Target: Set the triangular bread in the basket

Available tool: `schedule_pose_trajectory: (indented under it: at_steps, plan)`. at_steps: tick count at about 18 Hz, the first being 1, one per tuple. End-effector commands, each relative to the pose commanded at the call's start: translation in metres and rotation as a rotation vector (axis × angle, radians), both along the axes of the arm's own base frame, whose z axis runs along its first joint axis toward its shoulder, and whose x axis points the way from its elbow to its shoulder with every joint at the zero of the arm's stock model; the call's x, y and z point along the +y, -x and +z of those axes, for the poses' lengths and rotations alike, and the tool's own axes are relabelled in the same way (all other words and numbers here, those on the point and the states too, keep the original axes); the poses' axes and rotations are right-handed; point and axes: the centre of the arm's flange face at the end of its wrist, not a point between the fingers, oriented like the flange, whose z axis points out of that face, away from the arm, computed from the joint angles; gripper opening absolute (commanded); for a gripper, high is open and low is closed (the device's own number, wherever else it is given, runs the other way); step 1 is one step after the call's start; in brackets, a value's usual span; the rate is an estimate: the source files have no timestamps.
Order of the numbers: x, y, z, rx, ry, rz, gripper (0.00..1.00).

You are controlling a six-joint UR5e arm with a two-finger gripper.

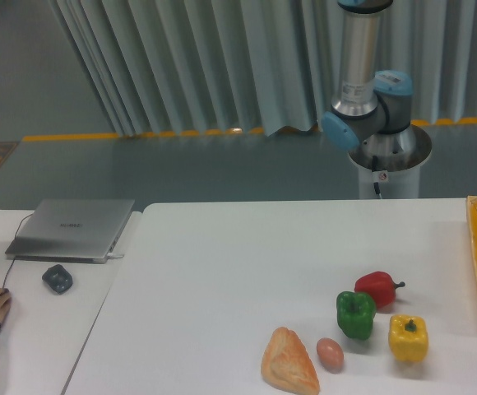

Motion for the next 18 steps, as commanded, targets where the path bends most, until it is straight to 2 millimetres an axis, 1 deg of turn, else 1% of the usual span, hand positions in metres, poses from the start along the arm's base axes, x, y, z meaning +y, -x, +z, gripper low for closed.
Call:
schedule_pose_trajectory:
  at_steps: [5, 9, 12, 13, 14, 15, 18]
  plan:
    - [0.002, -0.002, 0.002, 0.002, -0.002, -0.003, 1.0]
    - [0.007, -0.003, -0.003, -0.007, -0.008, -0.013, 1.0]
    - [0.005, -0.003, -0.008, -0.016, -0.009, -0.007, 1.0]
    - [0.005, -0.002, -0.014, -0.029, -0.006, -0.004, 1.0]
    - [0.005, -0.001, -0.025, -0.044, -0.002, 0.001, 1.0]
    - [0.003, 0.0, -0.028, -0.034, -0.005, 0.007, 1.0]
    - [0.01, -0.005, -0.036, -0.02, -0.013, 0.075, 1.0]
